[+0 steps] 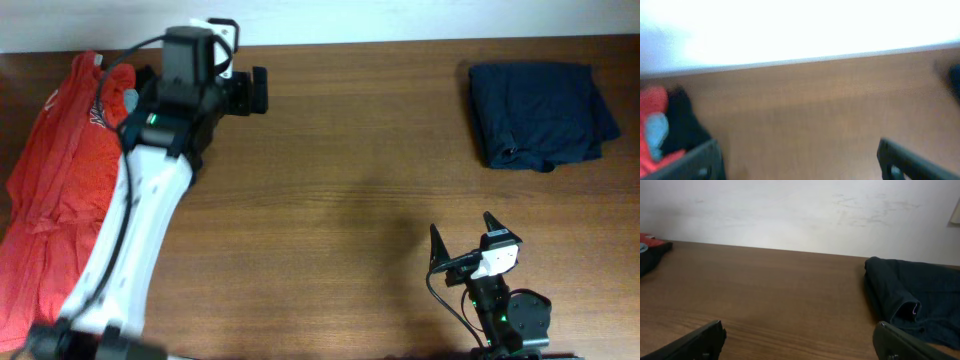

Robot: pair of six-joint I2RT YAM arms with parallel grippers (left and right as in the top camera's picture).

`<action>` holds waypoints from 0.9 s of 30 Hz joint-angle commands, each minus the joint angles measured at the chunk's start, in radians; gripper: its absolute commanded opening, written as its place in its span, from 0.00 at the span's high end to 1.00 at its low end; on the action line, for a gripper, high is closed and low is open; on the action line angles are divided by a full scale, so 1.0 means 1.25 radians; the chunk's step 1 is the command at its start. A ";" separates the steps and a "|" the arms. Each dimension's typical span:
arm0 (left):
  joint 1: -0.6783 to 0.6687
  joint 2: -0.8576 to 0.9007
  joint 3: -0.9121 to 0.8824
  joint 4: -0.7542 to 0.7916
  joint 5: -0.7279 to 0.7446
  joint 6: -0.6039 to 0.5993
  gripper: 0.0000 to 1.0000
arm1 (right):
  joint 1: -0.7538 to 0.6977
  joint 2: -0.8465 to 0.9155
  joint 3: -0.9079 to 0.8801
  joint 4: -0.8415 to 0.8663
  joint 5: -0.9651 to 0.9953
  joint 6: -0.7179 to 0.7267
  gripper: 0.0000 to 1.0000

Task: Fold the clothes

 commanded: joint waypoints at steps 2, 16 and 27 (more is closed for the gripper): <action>0.007 -0.167 -0.180 0.096 -0.053 0.013 0.01 | -0.003 -0.007 -0.008 0.001 0.013 0.009 0.01; 0.065 -0.607 -0.759 0.367 -0.015 0.013 0.01 | -0.003 -0.007 -0.008 0.001 0.013 0.009 0.01; 0.086 -0.963 -1.098 0.461 -0.014 0.012 0.01 | -0.003 -0.007 -0.008 0.001 0.013 0.009 0.01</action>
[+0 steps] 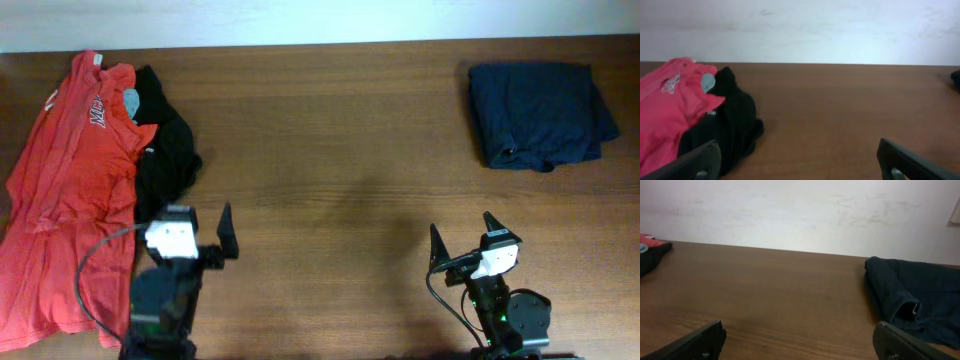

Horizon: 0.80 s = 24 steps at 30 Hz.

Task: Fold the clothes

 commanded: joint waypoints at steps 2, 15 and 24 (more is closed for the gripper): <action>0.018 -0.097 -0.081 0.006 0.011 0.012 0.01 | -0.003 -0.007 -0.007 0.000 0.013 0.007 0.01; 0.035 -0.270 -0.194 -0.023 0.000 0.013 0.01 | -0.003 -0.007 -0.007 0.000 0.013 0.007 0.01; 0.051 -0.361 -0.193 -0.077 0.006 0.029 0.01 | -0.003 -0.007 -0.007 0.000 0.013 0.007 0.01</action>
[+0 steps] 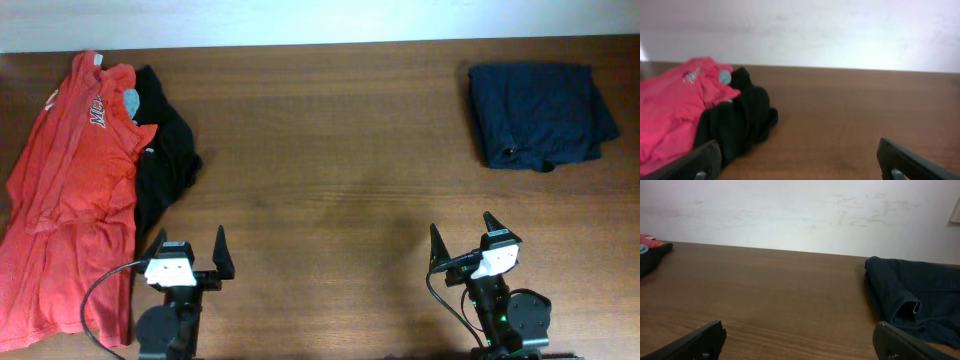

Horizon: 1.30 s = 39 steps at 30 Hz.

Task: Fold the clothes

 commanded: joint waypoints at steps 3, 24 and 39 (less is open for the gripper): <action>0.005 -0.013 -0.004 -0.004 0.009 0.028 0.01 | -0.003 -0.007 -0.007 0.000 0.013 0.004 0.01; 0.008 -0.012 -0.004 -0.002 0.009 0.091 0.01 | -0.003 -0.007 -0.007 0.000 0.013 0.004 0.01; 0.008 -0.012 -0.004 -0.002 0.009 0.091 0.01 | -0.003 -0.007 -0.007 0.000 0.013 0.004 0.01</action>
